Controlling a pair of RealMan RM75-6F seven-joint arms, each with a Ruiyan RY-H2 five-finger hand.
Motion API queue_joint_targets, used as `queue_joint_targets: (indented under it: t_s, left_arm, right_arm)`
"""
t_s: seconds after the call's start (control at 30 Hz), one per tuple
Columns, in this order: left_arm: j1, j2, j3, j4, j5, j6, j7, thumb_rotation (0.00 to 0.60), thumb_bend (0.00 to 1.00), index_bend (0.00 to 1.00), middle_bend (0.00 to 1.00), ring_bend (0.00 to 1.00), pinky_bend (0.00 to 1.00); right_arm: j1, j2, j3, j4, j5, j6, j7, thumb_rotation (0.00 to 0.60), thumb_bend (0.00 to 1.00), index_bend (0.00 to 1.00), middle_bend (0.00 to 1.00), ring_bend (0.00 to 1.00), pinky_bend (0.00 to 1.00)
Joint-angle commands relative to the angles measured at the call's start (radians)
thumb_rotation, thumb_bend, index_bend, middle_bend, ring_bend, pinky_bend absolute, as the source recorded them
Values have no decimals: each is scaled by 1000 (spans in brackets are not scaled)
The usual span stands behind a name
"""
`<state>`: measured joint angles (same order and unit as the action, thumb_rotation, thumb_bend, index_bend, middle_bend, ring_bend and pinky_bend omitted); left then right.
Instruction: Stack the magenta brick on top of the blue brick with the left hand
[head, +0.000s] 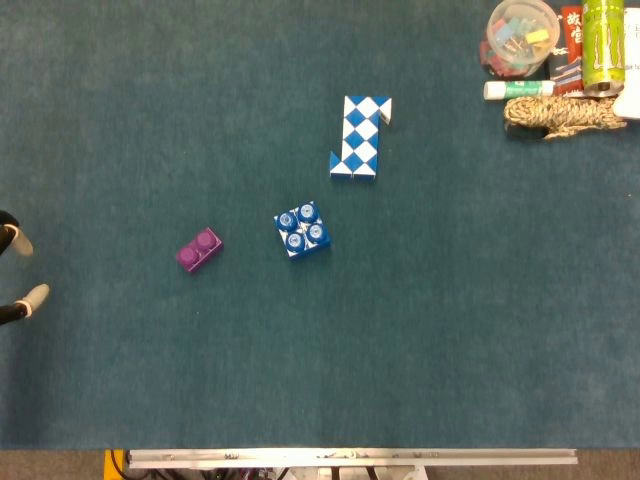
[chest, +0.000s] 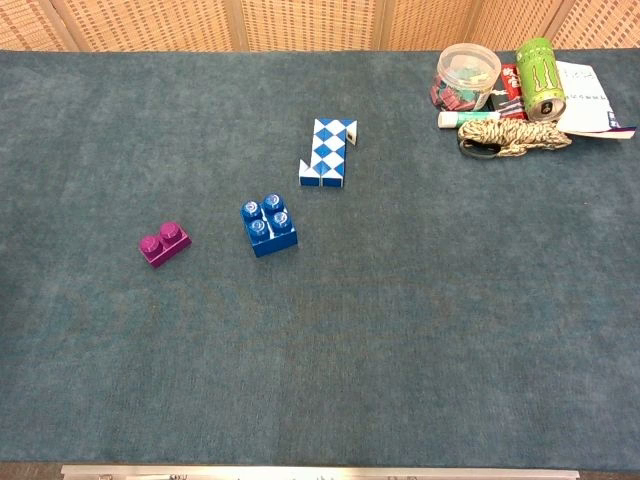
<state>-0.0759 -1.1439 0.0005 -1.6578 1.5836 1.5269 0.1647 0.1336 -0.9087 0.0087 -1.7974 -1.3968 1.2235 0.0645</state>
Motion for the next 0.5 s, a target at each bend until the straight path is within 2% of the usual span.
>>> queue_joint_targets:
  t_s: [0.03,0.5]
  left_arm:
    - [0,-1,1,0,-1,-3,3,600,21,494,368,255,327]
    - [-15,-20,5,-3,25,-18,-26,600,21,466,352,255,328]
  right_arm:
    - [1,0,2,1,4,0,4,600,776,517,386,251,0]
    - [-1,11,12,13,19,5,46,600,776,517,386,251,0]
